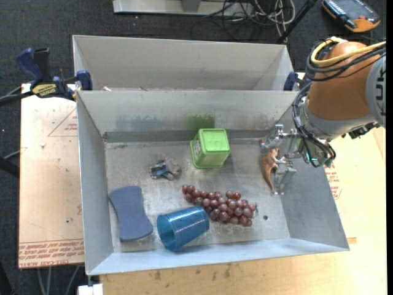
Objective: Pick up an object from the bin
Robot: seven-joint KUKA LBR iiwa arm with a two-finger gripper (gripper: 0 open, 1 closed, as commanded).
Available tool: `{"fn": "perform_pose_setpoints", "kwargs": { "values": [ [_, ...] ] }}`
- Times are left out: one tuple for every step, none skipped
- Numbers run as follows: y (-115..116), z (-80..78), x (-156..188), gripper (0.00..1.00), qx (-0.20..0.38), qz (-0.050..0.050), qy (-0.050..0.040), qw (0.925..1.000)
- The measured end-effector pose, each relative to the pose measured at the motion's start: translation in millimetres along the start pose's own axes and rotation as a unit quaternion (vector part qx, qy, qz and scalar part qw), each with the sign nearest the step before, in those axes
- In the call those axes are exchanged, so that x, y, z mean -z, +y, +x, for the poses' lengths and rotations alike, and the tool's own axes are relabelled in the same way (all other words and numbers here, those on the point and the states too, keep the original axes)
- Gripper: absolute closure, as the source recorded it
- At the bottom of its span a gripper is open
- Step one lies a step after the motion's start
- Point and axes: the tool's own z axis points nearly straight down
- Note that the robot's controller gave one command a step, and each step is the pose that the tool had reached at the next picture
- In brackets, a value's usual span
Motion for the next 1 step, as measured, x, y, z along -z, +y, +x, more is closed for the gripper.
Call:
{"fn": "perform_pose_setpoints", "kwargs": {
  "values": [
    [0.4, -1.6, 4.8, 0.00, 0.001, 0.000, -0.0037, 1.0000]
  ]
}}
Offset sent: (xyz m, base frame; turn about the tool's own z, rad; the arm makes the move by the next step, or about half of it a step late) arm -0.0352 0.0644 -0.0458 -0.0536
